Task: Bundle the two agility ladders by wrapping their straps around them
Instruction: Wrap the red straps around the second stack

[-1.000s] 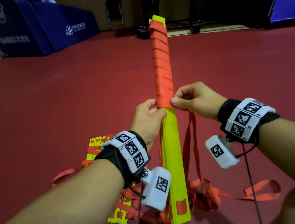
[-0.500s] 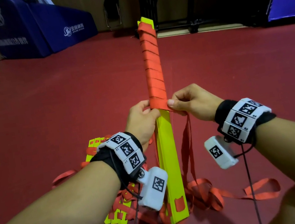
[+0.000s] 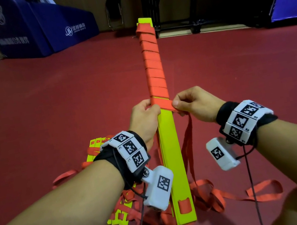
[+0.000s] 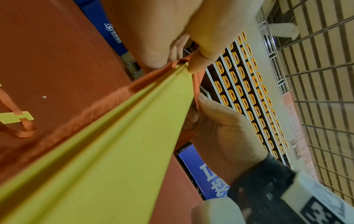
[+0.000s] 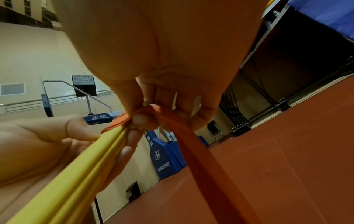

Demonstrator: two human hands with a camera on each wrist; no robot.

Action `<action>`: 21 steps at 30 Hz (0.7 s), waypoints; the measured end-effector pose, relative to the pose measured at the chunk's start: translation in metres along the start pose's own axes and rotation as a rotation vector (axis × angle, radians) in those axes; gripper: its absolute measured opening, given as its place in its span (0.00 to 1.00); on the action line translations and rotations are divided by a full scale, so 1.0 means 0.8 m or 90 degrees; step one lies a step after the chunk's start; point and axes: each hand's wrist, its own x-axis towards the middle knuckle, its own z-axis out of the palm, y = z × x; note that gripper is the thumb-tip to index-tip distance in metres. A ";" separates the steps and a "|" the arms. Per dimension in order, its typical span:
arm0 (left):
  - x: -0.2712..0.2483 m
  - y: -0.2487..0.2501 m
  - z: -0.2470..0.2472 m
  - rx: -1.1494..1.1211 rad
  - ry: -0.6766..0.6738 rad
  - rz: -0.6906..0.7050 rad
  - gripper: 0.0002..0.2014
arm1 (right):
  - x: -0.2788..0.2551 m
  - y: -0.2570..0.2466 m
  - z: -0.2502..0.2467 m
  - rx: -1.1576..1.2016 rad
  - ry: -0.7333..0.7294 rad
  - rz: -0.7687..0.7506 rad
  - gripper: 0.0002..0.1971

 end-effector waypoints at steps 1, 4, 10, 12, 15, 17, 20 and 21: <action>-0.001 0.002 0.001 -0.007 0.011 -0.008 0.14 | 0.000 -0.001 0.000 0.005 0.004 -0.003 0.19; -0.006 0.008 0.002 -0.031 0.012 -0.029 0.13 | -0.002 -0.006 -0.001 0.014 0.009 -0.009 0.18; -0.007 0.016 -0.002 -0.064 0.001 -0.085 0.14 | -0.002 -0.009 0.000 0.048 -0.001 -0.036 0.15; -0.008 0.017 -0.002 -0.064 0.013 -0.088 0.14 | -0.002 -0.010 0.000 0.056 -0.007 -0.030 0.12; -0.008 0.016 -0.002 -0.072 0.026 -0.093 0.12 | -0.001 -0.010 0.000 0.053 -0.002 -0.019 0.10; -0.008 0.016 -0.002 -0.086 0.023 -0.098 0.13 | -0.001 -0.008 0.000 0.047 0.004 -0.014 0.07; -0.007 0.018 -0.003 -0.111 0.018 -0.101 0.15 | -0.003 -0.011 0.001 0.063 -0.006 -0.023 0.04; -0.006 0.017 -0.004 -0.116 0.020 -0.102 0.15 | -0.004 -0.013 0.001 0.076 -0.005 -0.031 0.05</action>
